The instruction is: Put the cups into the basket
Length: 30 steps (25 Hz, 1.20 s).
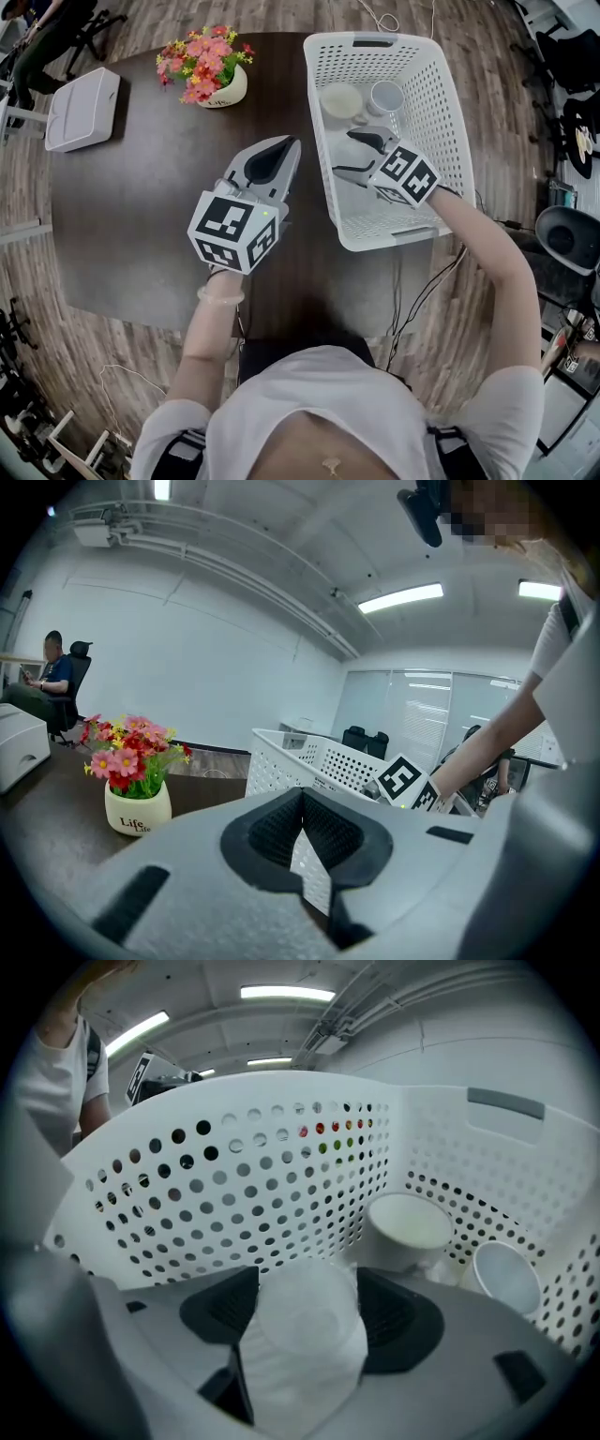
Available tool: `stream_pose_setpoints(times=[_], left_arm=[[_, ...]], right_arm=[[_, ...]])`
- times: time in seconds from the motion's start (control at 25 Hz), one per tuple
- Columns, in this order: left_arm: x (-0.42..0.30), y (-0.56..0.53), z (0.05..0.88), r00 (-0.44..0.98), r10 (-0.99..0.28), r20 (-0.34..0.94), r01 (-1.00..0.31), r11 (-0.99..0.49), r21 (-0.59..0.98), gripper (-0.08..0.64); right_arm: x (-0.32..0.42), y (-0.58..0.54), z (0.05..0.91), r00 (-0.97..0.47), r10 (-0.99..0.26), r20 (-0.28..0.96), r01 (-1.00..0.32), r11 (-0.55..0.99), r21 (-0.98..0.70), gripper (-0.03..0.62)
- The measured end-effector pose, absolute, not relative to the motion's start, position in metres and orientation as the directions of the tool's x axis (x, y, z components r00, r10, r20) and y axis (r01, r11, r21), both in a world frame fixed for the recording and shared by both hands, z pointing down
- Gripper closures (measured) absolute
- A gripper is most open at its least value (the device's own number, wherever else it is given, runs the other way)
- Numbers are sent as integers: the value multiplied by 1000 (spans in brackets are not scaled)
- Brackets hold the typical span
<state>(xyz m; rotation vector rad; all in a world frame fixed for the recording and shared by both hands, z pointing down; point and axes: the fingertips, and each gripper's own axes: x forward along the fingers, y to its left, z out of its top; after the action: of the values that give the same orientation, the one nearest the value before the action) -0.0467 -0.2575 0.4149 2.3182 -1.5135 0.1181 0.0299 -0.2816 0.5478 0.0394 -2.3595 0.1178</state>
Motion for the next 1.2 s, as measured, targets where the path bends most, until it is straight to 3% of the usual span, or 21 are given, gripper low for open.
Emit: stream_pose_setpoints(times=[1.04, 1.2], left_arm=[[-45, -259, 418, 420, -866, 271, -897, -350, 271, 549], [-45, -257, 417, 418, -867, 270, -898, -348, 269, 549]], right_arm=[[35, -285, 551, -691, -2, 723, -81, 994, -74, 258], [36, -288, 549, -690, -30, 723, -86, 996, -40, 217]])
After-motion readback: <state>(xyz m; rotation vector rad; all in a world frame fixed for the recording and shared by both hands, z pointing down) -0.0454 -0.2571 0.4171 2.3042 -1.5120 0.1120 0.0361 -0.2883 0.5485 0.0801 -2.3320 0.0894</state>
